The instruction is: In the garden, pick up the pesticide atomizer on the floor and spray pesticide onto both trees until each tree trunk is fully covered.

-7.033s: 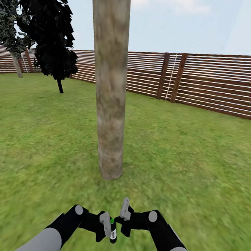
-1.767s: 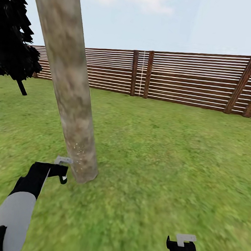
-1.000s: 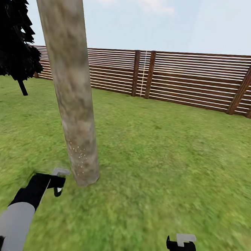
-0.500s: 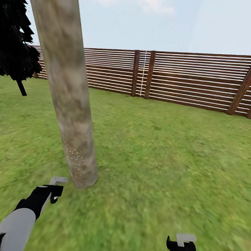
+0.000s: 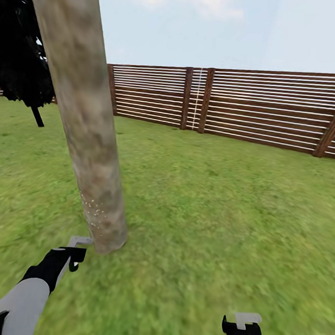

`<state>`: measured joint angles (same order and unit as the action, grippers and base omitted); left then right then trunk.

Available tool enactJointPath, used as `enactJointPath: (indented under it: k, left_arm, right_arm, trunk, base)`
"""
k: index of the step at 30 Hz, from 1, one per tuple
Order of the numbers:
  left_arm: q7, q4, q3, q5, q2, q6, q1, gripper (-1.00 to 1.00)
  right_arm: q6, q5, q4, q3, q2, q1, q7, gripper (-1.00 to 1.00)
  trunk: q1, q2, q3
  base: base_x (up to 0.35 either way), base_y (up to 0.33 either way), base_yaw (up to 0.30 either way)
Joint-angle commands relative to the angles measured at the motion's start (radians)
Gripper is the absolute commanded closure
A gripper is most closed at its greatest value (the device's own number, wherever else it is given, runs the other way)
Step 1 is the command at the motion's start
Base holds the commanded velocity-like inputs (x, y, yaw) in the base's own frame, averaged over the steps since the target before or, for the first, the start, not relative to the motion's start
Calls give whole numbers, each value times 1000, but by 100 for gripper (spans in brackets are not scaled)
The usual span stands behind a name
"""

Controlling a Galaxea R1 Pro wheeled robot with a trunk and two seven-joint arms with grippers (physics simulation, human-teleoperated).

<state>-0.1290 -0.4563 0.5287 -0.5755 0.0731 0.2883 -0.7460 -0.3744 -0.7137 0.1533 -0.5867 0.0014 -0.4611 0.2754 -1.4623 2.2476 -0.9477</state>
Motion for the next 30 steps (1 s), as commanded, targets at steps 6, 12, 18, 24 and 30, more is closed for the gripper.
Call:
enactJointPath:
  k: [6, 12, 18, 24, 30]
  left_arm:
    - [-6, -2, 8, -11, -18, 1, -1, 100]
    - [-1, -2, 8, -11, -26, -1, -1, 100]
    - [2, -7, 9, -10, -25, -1, -1, 100]
    - [3, -12, 10, -10, -24, 1, -1, 100]
    - [0, -15, 14, -10, -24, 18, -1, 100]
  right_arm:
    - [-4, -6, 0, -7, -3, 1, 6, -100]
    - [-4, -6, 1, -8, -4, 2, 8, -100]
    - [-4, -6, 0, -7, -4, 2, 8, -100]
    - [-4, -6, 0, -7, 0, 2, 8, -100]
    - [-5, -6, 0, -7, 0, 2, 8, -100]
  trunk:
    - [0, 0, -1]
    - [0, 0, -1]
    - [0, 0, -1]
    - [0, 0, -1]
    - [0, 0, -1]
  base:
    - [-113, -268, 127]
    - [-9, -271, 2]
    - [0, -274, 0]
    - [0, -274, 112]
    - [0, -274, 273]
